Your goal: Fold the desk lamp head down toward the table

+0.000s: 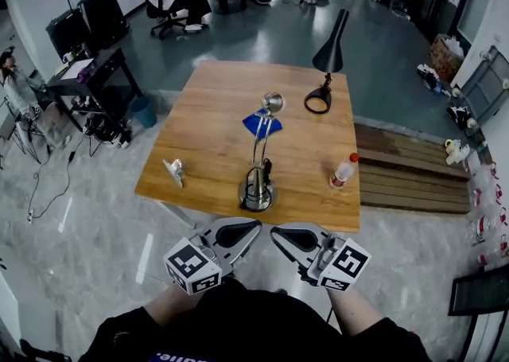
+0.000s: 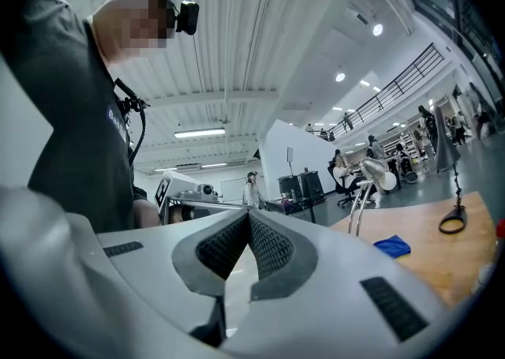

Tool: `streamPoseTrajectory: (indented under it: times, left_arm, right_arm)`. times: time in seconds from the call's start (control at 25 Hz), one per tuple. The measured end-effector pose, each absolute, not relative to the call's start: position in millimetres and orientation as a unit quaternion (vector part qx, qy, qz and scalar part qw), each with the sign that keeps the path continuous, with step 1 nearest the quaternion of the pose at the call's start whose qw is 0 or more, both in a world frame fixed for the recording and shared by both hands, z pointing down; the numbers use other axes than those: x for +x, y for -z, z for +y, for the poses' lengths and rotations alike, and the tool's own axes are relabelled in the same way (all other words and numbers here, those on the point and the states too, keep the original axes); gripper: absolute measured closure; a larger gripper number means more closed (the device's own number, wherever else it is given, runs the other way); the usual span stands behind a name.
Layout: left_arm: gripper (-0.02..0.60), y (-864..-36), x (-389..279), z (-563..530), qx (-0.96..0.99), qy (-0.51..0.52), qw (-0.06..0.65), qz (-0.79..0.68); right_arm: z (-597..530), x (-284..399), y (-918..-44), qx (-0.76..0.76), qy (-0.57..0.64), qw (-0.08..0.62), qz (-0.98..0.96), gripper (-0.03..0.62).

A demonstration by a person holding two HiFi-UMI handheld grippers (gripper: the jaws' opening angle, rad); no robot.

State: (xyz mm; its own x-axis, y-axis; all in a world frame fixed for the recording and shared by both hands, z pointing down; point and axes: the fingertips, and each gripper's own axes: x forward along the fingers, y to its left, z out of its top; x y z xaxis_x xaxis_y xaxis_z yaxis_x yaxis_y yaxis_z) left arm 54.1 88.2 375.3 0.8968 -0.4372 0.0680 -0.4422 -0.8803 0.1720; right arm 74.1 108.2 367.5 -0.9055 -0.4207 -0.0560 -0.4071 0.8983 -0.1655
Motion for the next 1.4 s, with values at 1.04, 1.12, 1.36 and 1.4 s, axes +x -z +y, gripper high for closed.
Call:
streamPoseTrajectory:
  times: [1.04,1.12,1.36,1.4]
  left_arm:
    - [0.574,-417,28,-61,0.992,-0.043,0.087,-0.075]
    - [0.572,-421,33,-65,0.993,-0.038,0.089,-0.071]
    - [0.572,-437,42,-74,0.992,-0.051,0.090,-0.073]
    - [0.572,-441,43,-75,0.991,-0.054,0.093,-0.076]
  right_arm:
    - [-81,46,-378,-0.321,0.121,0.017,0.939,0.588]
    - [-89,52,-383,-0.319,0.132,0.018,0.938,0.588]
    - [-110,64,-390,-0.304,0.156,0.021,0.940,0.588]
    - [-112,65,-393,-0.299,0.160,0.020,0.940,0.588]
